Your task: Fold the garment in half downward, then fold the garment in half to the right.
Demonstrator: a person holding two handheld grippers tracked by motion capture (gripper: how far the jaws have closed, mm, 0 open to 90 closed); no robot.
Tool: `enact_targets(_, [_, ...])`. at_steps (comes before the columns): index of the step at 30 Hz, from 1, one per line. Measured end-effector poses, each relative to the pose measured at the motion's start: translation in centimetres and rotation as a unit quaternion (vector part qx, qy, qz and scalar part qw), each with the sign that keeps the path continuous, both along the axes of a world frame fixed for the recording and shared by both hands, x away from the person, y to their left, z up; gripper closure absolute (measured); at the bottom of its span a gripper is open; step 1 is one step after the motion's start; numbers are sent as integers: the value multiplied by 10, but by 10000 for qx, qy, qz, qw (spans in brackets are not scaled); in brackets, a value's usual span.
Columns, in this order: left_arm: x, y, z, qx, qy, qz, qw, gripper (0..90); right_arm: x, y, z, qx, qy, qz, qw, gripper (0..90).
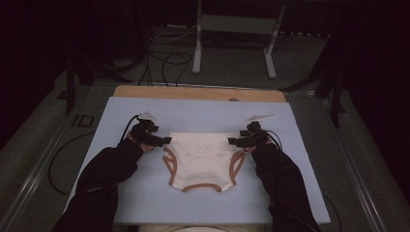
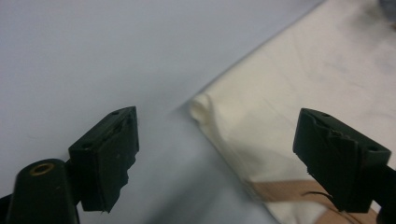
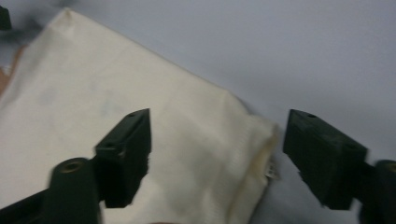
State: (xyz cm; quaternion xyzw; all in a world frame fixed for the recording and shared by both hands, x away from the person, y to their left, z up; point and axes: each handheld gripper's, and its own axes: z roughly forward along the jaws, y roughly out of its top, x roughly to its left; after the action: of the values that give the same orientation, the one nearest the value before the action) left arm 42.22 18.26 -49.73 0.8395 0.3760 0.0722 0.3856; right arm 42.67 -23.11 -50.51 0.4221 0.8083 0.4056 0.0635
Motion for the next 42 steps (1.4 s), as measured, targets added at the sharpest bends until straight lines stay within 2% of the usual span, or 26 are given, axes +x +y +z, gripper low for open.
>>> enact_targets(3, [-5,2,1,-132,54,-261,9996,31,-1,1,3,78,6,23,10000,180])
enact_targets(7, [-16,4,7,-228,-58,-335,9992,13,-4,6,7,194,41,171,9997,146])
enact_targets(11, [-27,5,14,-314,-148,-450,9984,12,-7,13,11,166,-75,292,9994,131])
enact_targets(15, [-40,6,26,-353,-324,-567,9972,10,-10,21,18,75,-184,393,9990,127])
enact_targets(19, [-55,5,35,-451,-468,-747,9951,10,-14,31,28,34,-356,497,9981,129])
enact_targets(25, [-77,1,42,-460,-670,-1002,9916,10,-14,48,36,-24,-374,741,9965,130])
enact_targets(28, [-82,0,43,-462,-666,-1064,9910,10,-14,55,37,-52,-379,829,9958,130])
enact_targets(32, [-94,1,43,-406,-865,-1137,9889,11,-13,67,37,-106,-364,921,9950,130])
enact_targets(34, [-97,2,43,-451,-858,-1162,9885,11,-14,72,37,-123,-379,959,9946,130])
enact_targets(38, [-104,1,43,-346,-908,-1249,9874,11,-15,81,39,-119,-409,1040,9937,130])
enact_targets(42, [-111,-3,41,-246,-936,-1414,9852,11,-13,93,41,-174,-416,1171,9921,130])
